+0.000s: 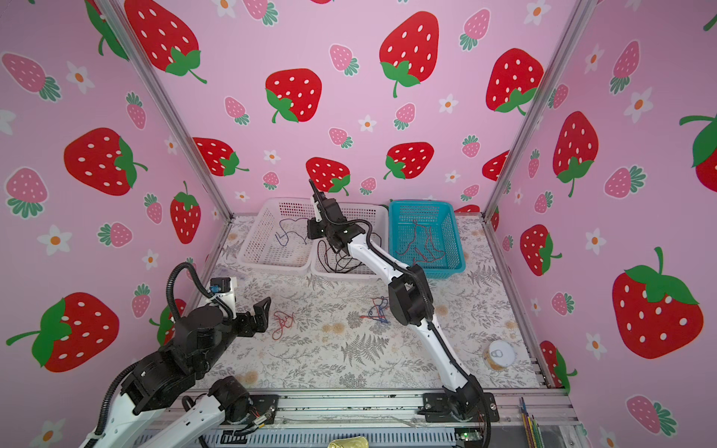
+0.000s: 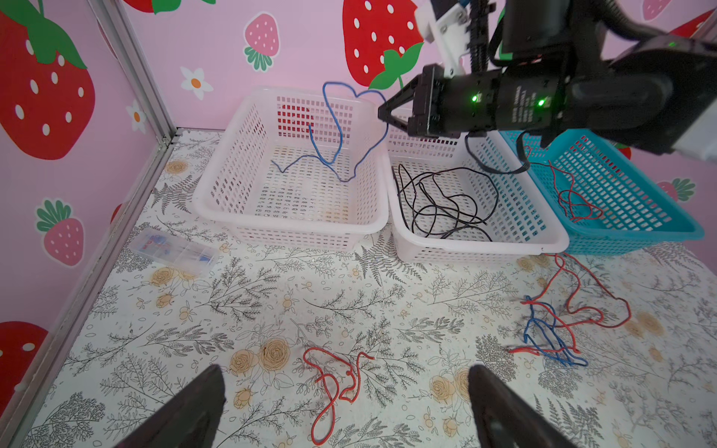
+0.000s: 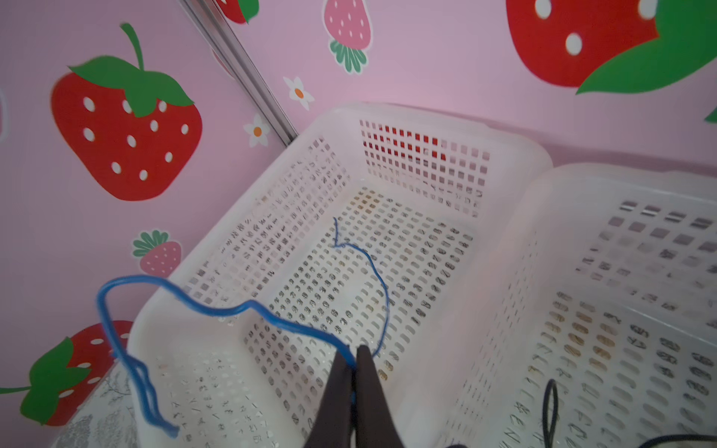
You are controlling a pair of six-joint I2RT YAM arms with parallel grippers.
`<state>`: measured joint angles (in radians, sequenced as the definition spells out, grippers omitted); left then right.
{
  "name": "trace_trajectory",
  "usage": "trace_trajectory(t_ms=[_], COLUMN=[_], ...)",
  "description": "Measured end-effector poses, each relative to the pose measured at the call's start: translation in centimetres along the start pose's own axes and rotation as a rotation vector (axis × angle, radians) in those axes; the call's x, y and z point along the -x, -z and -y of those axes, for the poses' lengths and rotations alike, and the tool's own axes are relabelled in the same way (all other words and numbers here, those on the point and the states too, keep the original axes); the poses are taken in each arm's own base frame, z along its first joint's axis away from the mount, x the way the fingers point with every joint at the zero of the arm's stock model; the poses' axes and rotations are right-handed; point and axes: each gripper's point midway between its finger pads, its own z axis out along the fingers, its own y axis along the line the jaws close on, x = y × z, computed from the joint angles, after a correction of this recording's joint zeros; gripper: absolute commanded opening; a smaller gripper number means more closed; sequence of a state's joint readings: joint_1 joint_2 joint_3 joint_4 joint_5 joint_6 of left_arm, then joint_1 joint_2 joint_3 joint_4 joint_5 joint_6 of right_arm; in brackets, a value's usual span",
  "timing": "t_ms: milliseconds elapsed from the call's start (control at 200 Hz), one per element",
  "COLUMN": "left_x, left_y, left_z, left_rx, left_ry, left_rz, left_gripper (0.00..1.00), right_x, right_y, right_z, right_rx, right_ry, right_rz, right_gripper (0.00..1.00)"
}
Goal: Untangle the cables
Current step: 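Lower the blue wire into the empty white basket and open the right gripper, then bring the right gripper back toward the small red wire on the table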
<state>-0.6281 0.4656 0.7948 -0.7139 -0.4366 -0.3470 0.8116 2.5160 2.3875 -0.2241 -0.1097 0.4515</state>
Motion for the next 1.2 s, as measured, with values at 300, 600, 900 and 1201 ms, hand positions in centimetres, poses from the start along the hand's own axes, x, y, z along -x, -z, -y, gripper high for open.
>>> trace_trajectory(t_ms=[300, 600, 900, 1201], left_x=[0.0, 0.0, 0.0, -0.2], left_y=[-0.1, -0.3, -0.4, -0.6], left_z=[0.0, 0.0, -0.1, -0.1], left_rx=[0.004, 0.007, 0.012, 0.017], left_ry=[0.0, -0.002, -0.001, -0.006], left_rz=[-0.001, -0.006, -0.008, -0.02], left_gripper=[0.99, 0.99, 0.99, 0.99], right_x=[-4.1, -5.3, -3.0, 4.7], right_y=[-2.5, -2.4, -0.2, 9.6], right_z=[-0.3, -2.1, -2.5, -6.2], right_rx=[0.003, -0.024, -0.065, -0.033], right_ry=[0.046, 0.138, 0.197, 0.243], right_rz=[-0.071, -0.097, -0.076, 0.044], right_gripper=[0.08, 0.26, 0.33, 0.58])
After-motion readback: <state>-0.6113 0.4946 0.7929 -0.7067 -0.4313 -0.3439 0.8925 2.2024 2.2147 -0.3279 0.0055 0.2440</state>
